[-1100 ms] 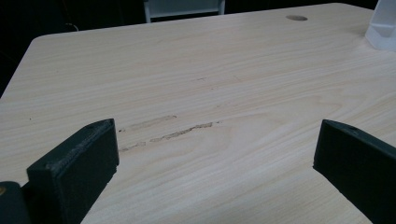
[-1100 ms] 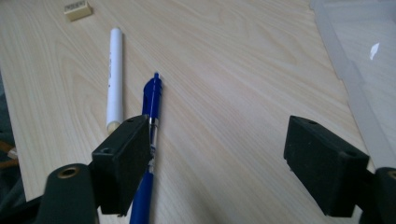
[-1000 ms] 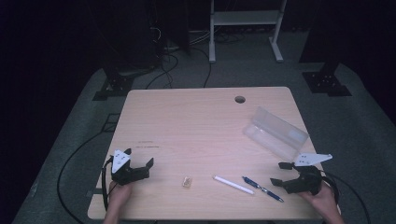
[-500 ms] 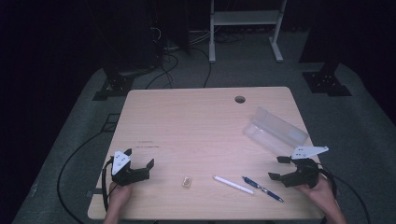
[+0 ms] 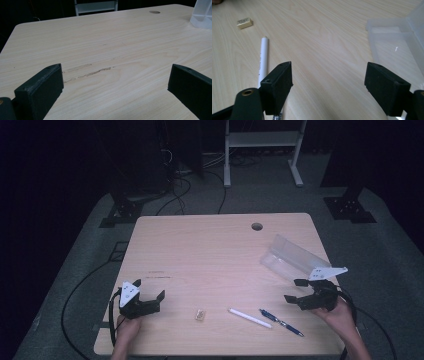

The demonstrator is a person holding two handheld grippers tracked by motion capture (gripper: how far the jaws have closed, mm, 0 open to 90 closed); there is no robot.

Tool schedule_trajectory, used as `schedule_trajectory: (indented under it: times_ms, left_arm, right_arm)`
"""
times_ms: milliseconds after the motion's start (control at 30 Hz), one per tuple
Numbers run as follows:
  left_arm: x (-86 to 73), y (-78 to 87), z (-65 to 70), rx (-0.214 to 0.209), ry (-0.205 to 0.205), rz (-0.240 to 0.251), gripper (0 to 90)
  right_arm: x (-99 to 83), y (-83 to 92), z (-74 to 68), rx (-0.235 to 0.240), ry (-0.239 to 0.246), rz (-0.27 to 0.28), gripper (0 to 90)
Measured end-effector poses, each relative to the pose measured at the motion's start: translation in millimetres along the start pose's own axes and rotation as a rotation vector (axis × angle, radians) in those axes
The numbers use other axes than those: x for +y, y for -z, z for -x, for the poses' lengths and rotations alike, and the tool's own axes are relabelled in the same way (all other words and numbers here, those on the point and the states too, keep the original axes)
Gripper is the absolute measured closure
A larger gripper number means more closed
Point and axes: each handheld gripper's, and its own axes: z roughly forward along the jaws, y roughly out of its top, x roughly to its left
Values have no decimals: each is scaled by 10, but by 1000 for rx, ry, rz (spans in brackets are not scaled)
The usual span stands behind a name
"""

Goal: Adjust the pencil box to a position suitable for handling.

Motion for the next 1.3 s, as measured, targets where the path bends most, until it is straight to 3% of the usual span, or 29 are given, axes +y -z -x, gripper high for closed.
schedule_trajectory:
  times_ms: [433, 767, 1300]
  left_arm:
    - [0, 3, -20, -8, 17, 6, 0]
    - [-1, 3, -25, -9, 23, 6, 0]
    - [-1, 3, -26, -12, 24, 7, 0]
  right_arm:
    - [217, -216, 182, -36, -11, -80, 232]
    - [385, -283, 334, -85, -23, -91, 295]
    - [340, -568, 500, -117, -46, -181, 395]
